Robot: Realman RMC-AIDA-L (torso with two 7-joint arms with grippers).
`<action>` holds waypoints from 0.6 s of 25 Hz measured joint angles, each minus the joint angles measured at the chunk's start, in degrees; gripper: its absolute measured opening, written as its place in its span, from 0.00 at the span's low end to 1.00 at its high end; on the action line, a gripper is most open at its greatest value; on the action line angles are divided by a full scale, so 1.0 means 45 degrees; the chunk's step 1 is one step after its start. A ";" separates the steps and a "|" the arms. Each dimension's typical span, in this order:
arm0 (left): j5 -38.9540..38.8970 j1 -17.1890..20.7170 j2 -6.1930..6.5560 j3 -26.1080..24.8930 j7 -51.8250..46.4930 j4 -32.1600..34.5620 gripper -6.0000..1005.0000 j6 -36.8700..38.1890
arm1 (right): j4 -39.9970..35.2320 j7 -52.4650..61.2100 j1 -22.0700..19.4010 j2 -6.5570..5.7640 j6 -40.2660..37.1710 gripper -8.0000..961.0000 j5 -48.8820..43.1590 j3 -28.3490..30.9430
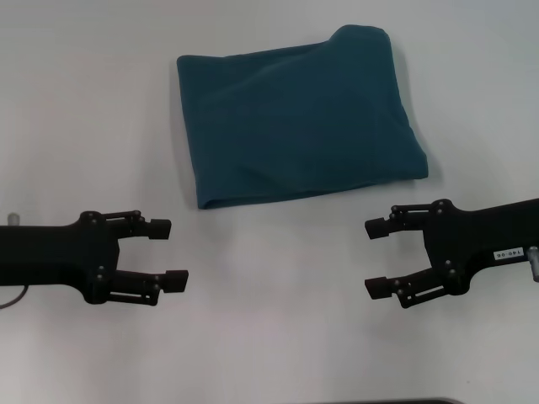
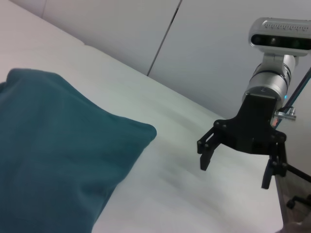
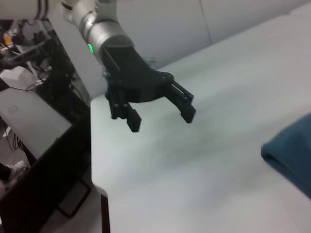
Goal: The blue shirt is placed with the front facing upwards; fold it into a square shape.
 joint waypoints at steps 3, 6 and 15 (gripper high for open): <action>0.0005 0.0048 0.0008 -0.0038 0.0061 0.0013 0.90 0.0021 | 0.0064 -0.0132 0.0072 0.0014 -0.0066 0.98 0.0252 -0.0033; 0.0007 0.0189 -0.0022 0.0031 0.0103 0.0065 0.90 -0.0018 | 0.0474 -0.0458 0.0249 0.0046 0.0028 0.98 0.0331 -0.0106; 0.0019 0.0376 0.0053 -0.0057 0.0265 0.0086 0.90 0.0017 | 0.1537 -0.1063 0.0771 0.0057 0.0160 0.98 0.0326 -0.0127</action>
